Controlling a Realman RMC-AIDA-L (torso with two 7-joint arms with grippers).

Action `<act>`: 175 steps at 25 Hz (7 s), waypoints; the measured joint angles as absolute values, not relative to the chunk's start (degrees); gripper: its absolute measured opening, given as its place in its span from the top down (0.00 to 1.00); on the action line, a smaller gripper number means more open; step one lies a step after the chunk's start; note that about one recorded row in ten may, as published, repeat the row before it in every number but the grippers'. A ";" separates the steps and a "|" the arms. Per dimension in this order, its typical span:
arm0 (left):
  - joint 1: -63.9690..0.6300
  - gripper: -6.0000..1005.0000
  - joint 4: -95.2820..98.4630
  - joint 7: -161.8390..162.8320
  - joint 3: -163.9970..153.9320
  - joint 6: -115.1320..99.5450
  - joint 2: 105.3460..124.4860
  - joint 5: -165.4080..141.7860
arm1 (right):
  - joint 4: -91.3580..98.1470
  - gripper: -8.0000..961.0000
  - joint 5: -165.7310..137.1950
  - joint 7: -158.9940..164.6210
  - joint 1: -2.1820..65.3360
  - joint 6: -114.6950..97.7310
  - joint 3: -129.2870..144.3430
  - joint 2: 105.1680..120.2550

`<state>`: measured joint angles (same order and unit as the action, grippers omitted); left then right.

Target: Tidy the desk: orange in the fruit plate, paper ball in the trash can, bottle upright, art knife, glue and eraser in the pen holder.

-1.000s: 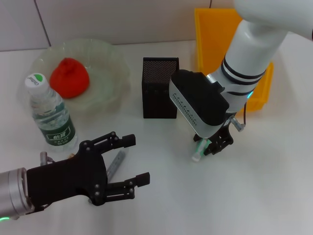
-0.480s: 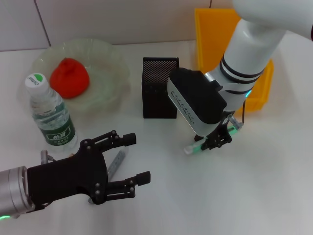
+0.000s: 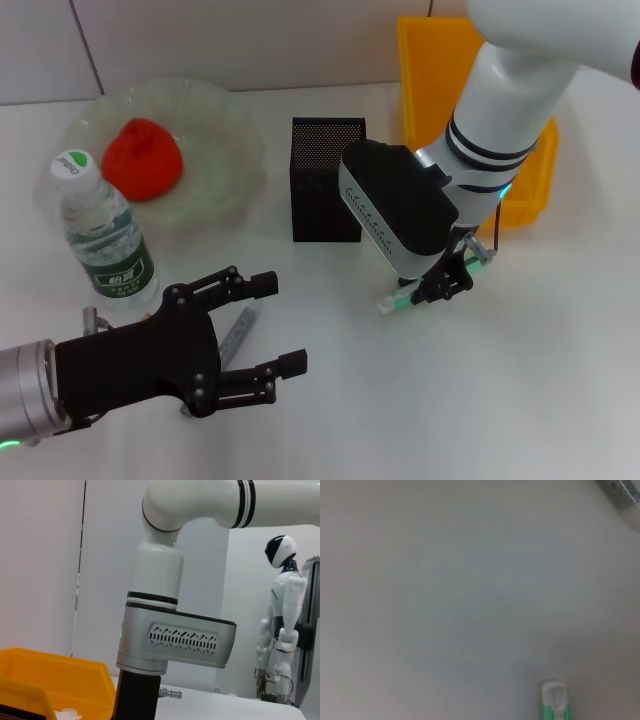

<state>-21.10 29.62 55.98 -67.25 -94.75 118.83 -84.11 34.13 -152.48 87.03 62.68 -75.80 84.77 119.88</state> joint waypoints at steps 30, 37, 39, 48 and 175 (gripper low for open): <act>-21.76 0.16 29.83 55.98 -66.97 -94.38 118.65 -84.02 | 61.77 0.81 -151.65 95.60 52.86 -87.96 86.28 119.39; -22.09 0.16 30.07 56.43 -66.97 -94.39 118.65 -84.00 | 73.40 0.81 -151.66 97.74 49.19 -92.14 83.01 119.26; -22.26 0.16 30.05 56.47 -66.97 -94.40 118.65 -83.99 | 77.10 0.81 -151.63 98.74 47.98 -92.96 82.65 119.26; -22.76 0.16 29.80 56.53 -67.00 -94.66 118.65 -83.93 | 87.13 0.81 -151.89 102.77 45.36 -95.71 82.61 119.26; -24.75 0.15 29.71 56.60 -67.50 -93.37 118.84 -81.13 | 30.21 0.81 -92.55 71.04 42.64 -67.94 51.33 117.82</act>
